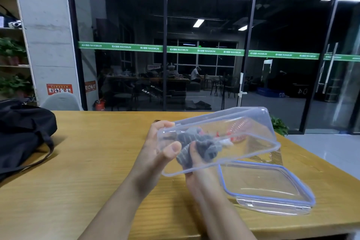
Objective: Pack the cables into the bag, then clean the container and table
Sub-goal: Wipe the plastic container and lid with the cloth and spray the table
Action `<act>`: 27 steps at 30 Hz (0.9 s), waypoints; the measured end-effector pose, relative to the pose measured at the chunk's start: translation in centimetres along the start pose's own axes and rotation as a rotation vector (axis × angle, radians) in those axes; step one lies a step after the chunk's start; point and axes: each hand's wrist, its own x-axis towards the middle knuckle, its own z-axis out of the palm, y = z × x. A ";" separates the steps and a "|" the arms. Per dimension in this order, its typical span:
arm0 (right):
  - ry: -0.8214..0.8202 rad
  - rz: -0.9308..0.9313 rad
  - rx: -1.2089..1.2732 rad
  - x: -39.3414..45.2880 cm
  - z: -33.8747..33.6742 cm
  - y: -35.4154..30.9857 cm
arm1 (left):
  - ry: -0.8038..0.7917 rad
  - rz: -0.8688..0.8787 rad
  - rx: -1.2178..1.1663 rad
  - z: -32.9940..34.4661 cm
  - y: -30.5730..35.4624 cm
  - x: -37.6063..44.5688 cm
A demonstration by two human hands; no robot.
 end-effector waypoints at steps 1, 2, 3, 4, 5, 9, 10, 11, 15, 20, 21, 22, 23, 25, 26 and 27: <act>-0.013 -0.005 0.008 -0.1 0.2 0.1 | 0.001 0.000 -0.003 0.0 0.1 0.0; -0.020 -0.007 0.014 -0.1 0.4 0.2 | 0.014 0.007 -0.006 -0.1 0.2 -0.1; -0.029 -0.001 0.020 -0.1 0.6 0.1 | 0.034 0.016 -0.012 -0.1 0.3 -0.1; -0.039 -0.001 0.019 -0.2 1.0 0.1 | 0.053 0.023 -0.022 -0.1 0.6 -0.2; -0.059 -0.003 0.008 -0.5 1.5 0.0 | 0.066 0.027 -0.032 0.0 0.7 -0.2; -0.147 -0.006 -0.188 -1.2 2.5 0.9 | 0.077 0.024 -0.018 0.5 0.8 -0.2; -0.169 -0.007 -0.224 -1.2 2.5 1.2 | 0.079 0.026 0.009 0.6 0.7 -0.2; -0.192 0.001 -0.236 -1.1 2.6 1.5 | 0.078 0.030 0.043 0.6 0.4 -0.2; -0.243 0.143 -0.186 -1.7 2.6 1.2 | 0.077 0.036 0.108 -0.2 -1.1 -0.4; -0.320 0.440 -0.174 -3.3 3.0 -0.4 | 0.165 0.099 0.179 -1.5 -2.0 -0.1; -0.315 0.481 -0.208 -3.6 3.0 -0.6 | 0.186 0.103 0.189 -1.8 -2.0 -0.1; -0.320 0.513 -0.248 -3.8 2.9 -0.7 | 0.206 0.103 0.187 -2.0 -1.9 0.0; -0.326 0.543 -0.280 -3.9 2.9 -0.9 | 0.230 0.101 0.178 -2.2 -1.9 0.0; -0.344 0.604 -0.294 -4.2 2.8 -1.3 | 0.271 0.112 0.173 -2.4 -1.6 0.1; -0.361 0.637 -0.291 -4.2 2.6 -1.4 | 0.283 0.121 0.180 -2.6 -1.5 0.2; -0.387 0.668 -0.290 -4.3 2.5 -1.7 | 0.291 0.127 0.182 -2.8 -1.4 0.3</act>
